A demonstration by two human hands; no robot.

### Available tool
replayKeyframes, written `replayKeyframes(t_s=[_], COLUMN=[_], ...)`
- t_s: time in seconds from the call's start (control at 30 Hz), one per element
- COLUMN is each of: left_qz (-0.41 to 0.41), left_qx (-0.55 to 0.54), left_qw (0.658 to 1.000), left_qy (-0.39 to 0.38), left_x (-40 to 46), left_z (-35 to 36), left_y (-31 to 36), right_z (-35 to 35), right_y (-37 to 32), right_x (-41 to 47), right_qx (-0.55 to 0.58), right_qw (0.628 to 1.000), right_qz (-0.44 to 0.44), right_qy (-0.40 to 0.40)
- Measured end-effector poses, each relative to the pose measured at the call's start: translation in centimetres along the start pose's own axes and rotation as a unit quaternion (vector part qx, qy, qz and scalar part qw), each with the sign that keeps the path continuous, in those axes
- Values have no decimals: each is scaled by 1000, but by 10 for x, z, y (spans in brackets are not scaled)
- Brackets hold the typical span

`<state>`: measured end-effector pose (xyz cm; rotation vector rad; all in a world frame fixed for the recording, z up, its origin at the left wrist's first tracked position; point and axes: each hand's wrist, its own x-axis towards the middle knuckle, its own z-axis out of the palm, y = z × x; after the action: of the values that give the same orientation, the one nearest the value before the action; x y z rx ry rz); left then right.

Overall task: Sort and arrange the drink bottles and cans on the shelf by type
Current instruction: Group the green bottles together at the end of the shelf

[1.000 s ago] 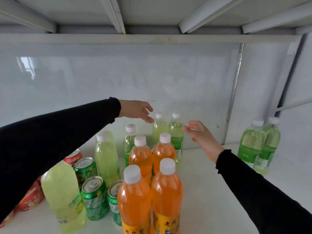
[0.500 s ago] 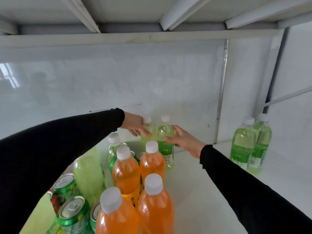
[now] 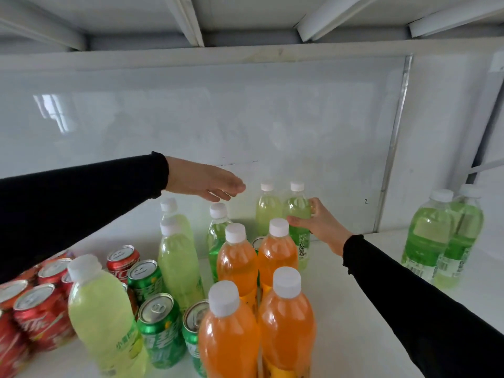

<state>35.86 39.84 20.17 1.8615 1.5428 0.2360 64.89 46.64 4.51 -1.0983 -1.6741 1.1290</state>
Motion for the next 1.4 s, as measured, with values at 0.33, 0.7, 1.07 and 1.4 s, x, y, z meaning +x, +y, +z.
replayKeyframes(t_s=[0.33, 0.7, 1.07, 1.4], left_qz=[-65, -78, 35, 195], left_qx=[96, 32, -11, -145], left_qw=[993, 993, 999, 946], left_qy=[-8, -79, 21, 213], left_x=[-23, -9, -35, -76], left_z=[24, 37, 6, -18], left_y=[-34, -20, -6, 52], right_z=[3, -1, -8, -25], right_y=[7, 13, -16, -87], right_x=[-4, -3, -26, -74], right_qx=[24, 12, 58, 92], right_qw=[999, 999, 998, 987], right_qz=[2, 22, -7, -96], right_qy=[-22, -33, 22, 89])
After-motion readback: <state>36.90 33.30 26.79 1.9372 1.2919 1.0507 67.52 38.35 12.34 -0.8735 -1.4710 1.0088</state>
